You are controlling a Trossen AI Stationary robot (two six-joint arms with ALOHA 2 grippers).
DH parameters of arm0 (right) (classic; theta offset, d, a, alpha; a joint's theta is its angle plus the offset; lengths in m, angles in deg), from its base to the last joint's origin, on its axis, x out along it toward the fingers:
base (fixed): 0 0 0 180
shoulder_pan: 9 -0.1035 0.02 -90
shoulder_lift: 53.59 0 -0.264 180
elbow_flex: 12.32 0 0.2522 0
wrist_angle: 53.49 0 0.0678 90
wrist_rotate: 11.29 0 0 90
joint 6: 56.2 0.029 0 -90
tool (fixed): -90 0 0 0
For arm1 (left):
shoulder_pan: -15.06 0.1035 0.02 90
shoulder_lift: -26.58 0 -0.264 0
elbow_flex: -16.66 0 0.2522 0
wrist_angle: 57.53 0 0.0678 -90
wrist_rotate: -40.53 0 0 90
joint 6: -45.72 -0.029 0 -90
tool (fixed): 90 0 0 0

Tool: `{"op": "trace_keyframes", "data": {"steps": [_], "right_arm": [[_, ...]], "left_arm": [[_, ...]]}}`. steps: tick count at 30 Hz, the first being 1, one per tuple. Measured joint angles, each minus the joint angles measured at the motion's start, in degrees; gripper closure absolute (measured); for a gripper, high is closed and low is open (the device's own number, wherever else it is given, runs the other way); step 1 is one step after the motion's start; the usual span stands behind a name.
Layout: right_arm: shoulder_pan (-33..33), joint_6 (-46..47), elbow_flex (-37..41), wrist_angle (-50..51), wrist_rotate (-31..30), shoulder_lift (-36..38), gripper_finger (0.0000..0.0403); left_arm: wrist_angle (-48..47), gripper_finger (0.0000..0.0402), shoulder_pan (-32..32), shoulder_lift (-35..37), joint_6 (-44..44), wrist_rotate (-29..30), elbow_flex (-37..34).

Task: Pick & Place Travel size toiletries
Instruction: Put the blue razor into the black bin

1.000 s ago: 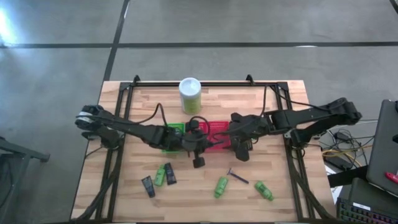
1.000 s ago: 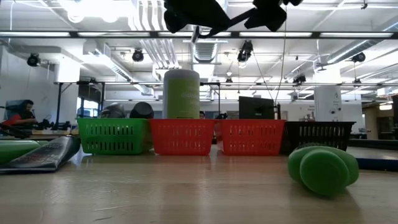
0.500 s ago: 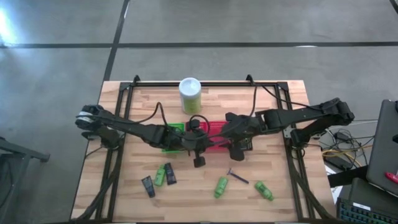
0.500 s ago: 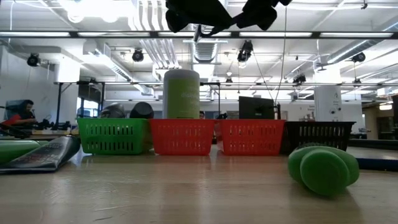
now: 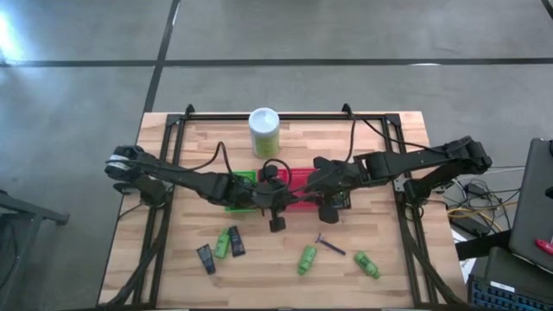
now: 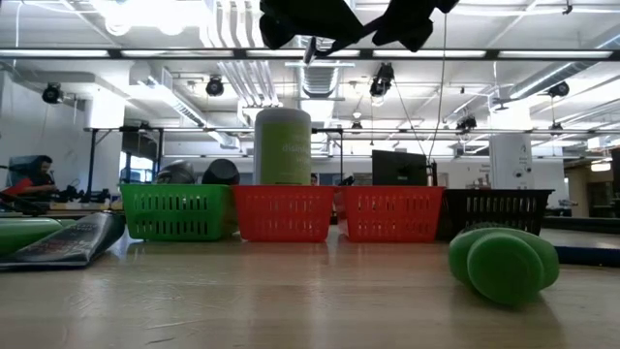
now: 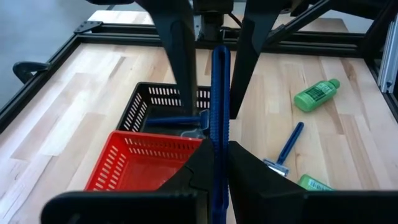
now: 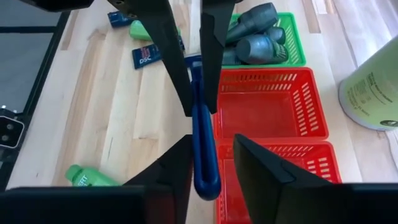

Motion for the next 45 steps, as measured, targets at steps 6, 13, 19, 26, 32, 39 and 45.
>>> {"op": "trace_keyframes", "data": {"steps": [6,13,19,26,32,39,45], "right_arm": [[0.11,0.13,-0.01,0.02,0.15,0.08,0.0337],[0.13,0.44,-0.02,0.12,0.37,0.06,0.0361],[0.15,0.48,-0.02,0.24,0.35,0.06,0.0366],[0.2,0.83,-0.02,2.58,-0.52,0.23,0.0367],[0.71,2.12,-0.01,10.64,-3.05,0.23,0.0368],[3.43,3.85,0.02,26.47,-2.84,1.63,0.0369],[14.89,3.92,0.53,40.85,14.16,4.27,0.0369]], "left_arm": [[-0.09,0.0371,0.03,0.0,0.0,0.27,0.0],[-0.08,0.0371,0.22,0.02,0.0,0.4,-0.79],[-0.02,0.0347,0.38,0.04,-0.13,0.44,-0.92],[-0.28,0.0228,0.33,0.02,1.57,1.71,-1.18],[-1.68,0.0125,0.0,0.18,3.16,6.02,-1.18],[-6.01,0.0074,-0.06,1.7,6.35,10.2,-1.18],[-8.88,0.0076,-0.26,2.52,13.44,7.6,-1.45]]}}
